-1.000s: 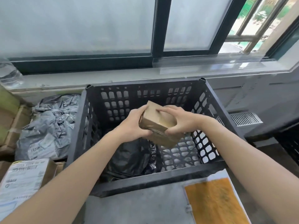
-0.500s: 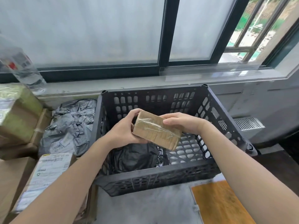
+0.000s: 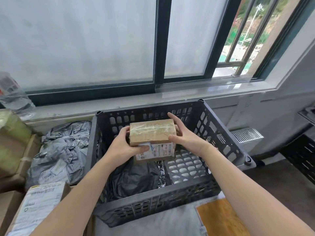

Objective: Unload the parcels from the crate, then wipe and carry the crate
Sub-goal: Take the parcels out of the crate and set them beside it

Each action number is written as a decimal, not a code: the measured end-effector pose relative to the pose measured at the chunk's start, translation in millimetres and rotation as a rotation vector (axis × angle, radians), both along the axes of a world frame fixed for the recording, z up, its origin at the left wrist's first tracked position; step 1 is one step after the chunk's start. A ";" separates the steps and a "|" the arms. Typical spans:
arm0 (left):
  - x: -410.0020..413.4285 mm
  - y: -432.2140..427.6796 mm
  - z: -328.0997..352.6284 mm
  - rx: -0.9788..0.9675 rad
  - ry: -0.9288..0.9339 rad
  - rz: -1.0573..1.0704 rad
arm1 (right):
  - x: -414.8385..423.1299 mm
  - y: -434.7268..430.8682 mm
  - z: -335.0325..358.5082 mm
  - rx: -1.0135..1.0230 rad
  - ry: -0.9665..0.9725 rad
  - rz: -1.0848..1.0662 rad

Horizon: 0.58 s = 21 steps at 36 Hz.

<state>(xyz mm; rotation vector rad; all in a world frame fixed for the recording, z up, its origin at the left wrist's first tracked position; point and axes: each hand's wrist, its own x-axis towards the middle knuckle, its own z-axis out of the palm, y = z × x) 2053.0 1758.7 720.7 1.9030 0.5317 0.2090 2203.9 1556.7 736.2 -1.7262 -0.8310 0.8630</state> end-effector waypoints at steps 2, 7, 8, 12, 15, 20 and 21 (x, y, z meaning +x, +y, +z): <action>0.3 -3.3 2.2 -0.032 0.003 0.030 | 0.2 -2.9 -0.8 0.023 0.007 -0.009; -0.1 -6.5 4.1 -0.075 -0.009 0.070 | 0.1 -3.8 -2.5 0.034 -0.002 -0.058; -0.6 -7.2 4.4 -0.080 -0.008 0.072 | 0.1 -3.2 -3.0 0.032 -0.010 -0.082; -3.8 -9.7 6.6 -0.104 -0.015 0.088 | -2.0 -0.2 -3.8 -0.007 -0.042 -0.161; -5.1 -10.4 6.9 -0.140 -0.023 0.094 | -4.4 3.8 -3.4 -0.024 -0.058 -0.214; -5.4 -12.0 5.4 -0.184 0.007 0.091 | -2.7 7.8 -6.2 -0.034 -0.080 -0.277; -5.5 -11.8 5.4 -0.191 0.016 0.085 | -2.6 8.2 -5.9 -0.030 -0.078 -0.286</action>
